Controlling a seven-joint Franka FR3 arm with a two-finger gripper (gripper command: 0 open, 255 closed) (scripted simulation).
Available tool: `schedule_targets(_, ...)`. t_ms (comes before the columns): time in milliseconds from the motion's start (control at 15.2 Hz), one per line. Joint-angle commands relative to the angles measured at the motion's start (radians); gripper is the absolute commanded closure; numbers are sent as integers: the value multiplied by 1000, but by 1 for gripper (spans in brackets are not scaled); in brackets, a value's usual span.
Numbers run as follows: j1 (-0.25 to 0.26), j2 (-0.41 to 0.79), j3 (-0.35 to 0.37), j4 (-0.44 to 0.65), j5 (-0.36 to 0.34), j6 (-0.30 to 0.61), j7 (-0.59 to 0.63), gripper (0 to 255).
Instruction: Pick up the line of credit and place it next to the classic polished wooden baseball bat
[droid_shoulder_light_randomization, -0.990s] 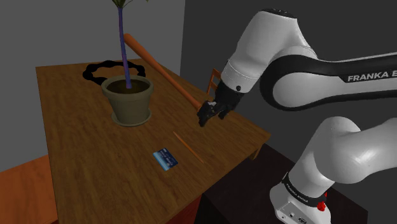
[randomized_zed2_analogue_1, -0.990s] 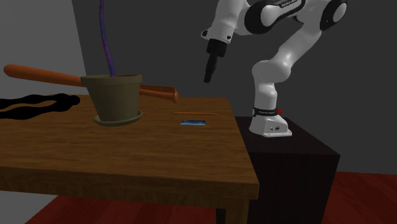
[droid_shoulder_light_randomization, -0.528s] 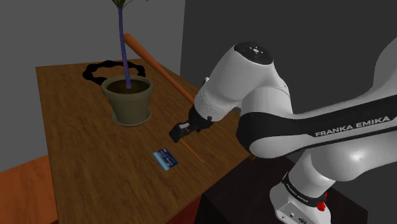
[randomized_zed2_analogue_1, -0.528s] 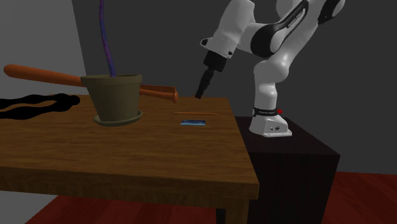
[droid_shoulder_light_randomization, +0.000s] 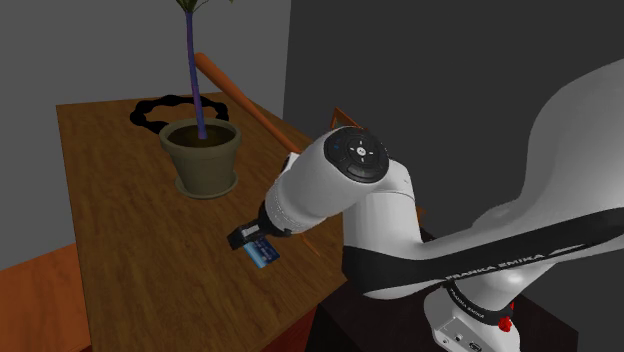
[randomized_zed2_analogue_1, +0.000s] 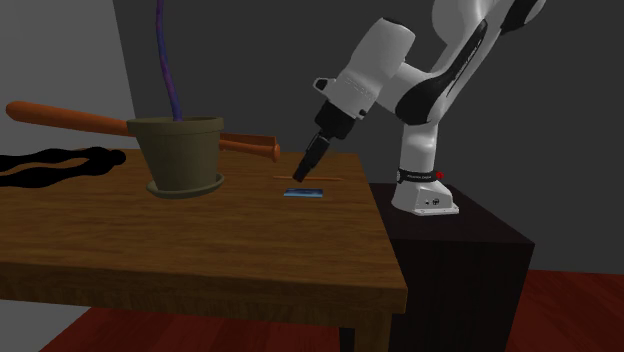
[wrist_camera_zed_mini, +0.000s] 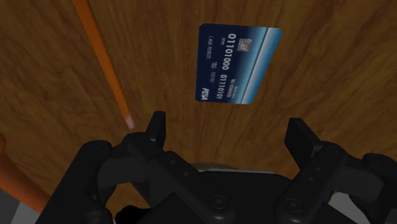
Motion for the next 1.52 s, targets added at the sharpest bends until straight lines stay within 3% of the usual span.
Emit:
schedule_targets(0,-76,18,67,10,-23,33,21,0)
schedule_targets(198,-177,36,153,18,-47,75,39,0)
schedule_targets(264,-235,43,202,23,-59,96,47,0)
schedule_targets(792,-234,43,202,23,-57,96,46,0)
schedule_targets(858,-234,43,202,23,-57,96,46,255)
schedule_targets(1452,-235,43,202,23,-57,96,46,255)
